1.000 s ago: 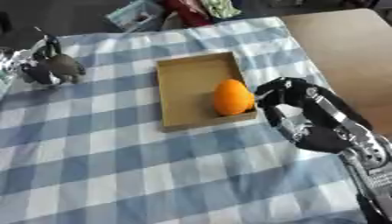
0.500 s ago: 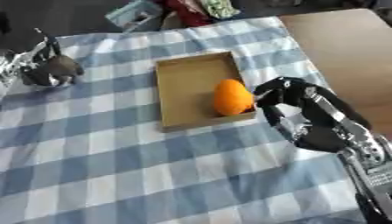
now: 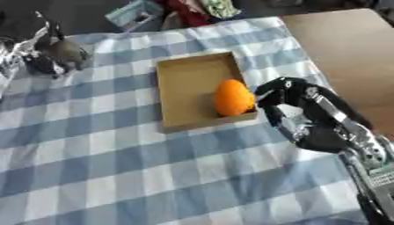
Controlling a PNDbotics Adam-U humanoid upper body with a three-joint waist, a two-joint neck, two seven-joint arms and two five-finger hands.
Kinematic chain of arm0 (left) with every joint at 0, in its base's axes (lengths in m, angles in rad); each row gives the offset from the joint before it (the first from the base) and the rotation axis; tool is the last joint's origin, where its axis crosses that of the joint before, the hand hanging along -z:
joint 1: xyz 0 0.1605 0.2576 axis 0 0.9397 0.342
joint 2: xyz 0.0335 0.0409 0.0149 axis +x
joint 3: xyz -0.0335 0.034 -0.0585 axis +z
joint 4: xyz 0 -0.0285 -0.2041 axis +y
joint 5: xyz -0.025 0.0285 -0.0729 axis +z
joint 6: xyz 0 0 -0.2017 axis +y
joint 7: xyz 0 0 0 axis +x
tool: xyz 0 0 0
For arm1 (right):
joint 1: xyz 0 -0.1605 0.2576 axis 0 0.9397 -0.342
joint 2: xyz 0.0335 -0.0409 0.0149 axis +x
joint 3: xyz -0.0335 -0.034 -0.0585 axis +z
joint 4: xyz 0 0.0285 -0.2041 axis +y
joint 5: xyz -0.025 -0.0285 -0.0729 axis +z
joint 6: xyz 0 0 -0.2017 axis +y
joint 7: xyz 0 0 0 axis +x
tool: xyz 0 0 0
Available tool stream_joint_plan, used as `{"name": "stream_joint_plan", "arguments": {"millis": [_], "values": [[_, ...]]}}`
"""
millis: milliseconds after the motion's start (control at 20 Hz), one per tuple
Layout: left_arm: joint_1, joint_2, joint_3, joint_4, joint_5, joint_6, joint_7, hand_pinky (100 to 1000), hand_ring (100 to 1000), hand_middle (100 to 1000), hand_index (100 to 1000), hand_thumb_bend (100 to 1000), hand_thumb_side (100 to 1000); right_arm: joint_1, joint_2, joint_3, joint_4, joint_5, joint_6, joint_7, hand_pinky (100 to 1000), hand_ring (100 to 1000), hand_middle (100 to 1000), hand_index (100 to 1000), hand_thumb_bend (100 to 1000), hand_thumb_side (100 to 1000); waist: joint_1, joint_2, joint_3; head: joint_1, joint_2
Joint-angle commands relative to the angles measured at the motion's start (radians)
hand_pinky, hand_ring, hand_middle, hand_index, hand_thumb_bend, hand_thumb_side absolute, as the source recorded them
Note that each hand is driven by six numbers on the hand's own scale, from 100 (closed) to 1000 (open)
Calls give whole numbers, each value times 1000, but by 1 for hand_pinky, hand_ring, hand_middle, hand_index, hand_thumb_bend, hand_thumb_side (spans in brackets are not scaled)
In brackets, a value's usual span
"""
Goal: Pick up objects on the table and place them in the box.
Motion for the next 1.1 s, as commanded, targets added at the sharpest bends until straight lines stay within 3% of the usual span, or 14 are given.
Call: {"name": "stream_joint_plan", "arguments": {"millis": [50, 600, 1100], "values": [[-49, 21, -18, -70, 14, -18, -6, 548, 341, 314, 455, 252, 100, -12, -14, -6, -8, -3, -2, 1, 657, 669, 717, 797, 168, 514, -2, -24, -1, 4, -2], [-130, -163, -114, -85, 7, -100, -42, 549, 348, 321, 463, 253, 100, -34, -1, 19, -10, -13, 0, 26, 657, 669, 717, 797, 162, 515, 2, -22, -36, 33, -6], [-125, -279, -151, -32, -22, -142, -31, 543, 357, 330, 473, 263, 100, -51, 7, 29, -12, -18, 3, 37, 656, 669, 717, 797, 158, 517, 6, -13, -58, 42, -13]]}}
